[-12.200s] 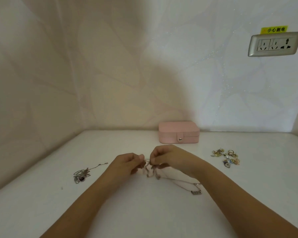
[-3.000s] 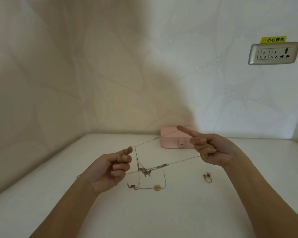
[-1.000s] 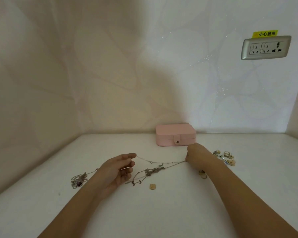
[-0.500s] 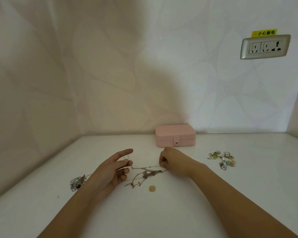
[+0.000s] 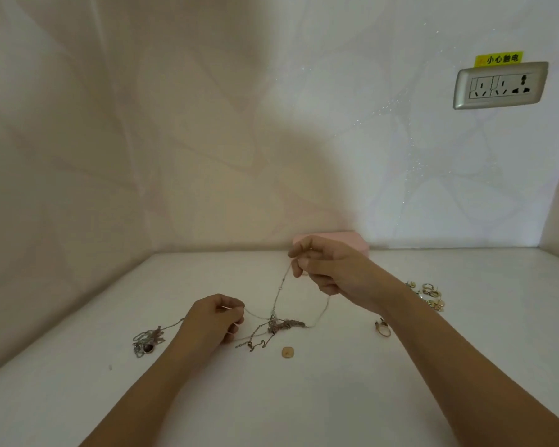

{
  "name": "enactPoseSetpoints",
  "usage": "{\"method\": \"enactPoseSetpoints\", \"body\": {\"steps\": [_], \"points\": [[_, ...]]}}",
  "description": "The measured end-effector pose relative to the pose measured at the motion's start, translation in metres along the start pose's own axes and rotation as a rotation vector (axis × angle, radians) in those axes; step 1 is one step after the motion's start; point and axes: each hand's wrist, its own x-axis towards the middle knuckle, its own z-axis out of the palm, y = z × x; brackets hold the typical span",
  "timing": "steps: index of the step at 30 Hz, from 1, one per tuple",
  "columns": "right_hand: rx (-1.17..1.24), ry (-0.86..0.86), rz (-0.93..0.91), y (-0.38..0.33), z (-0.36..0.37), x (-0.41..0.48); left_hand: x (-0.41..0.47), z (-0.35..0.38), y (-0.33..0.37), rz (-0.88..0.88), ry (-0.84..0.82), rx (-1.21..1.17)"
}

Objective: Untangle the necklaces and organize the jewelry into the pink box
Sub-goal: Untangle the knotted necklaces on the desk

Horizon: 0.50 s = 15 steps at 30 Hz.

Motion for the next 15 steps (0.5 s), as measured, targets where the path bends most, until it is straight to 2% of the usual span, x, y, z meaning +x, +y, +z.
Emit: {"method": "enactPoseSetpoints", "body": {"steps": [2,4,6,9,15], "points": [[-0.025,-0.039,-0.058,-0.009,0.005,-0.004,-0.003,0.002,0.001,0.137,0.024,0.235],[-0.029,-0.072,-0.103,-0.016,0.008,-0.009,-0.009,0.007,0.006,0.271,-0.018,0.338],[-0.030,-0.092,-0.143,-0.021,0.010,-0.013,-0.019,0.012,0.016,0.348,-0.135,0.264],[-0.010,-0.088,-0.182,-0.025,0.011,-0.016,-0.034,0.020,0.029,0.355,-0.296,0.011],[0.158,0.013,-0.218,-0.029,0.002,-0.017,-0.041,0.027,0.031,0.280,-0.398,-0.191]]}}
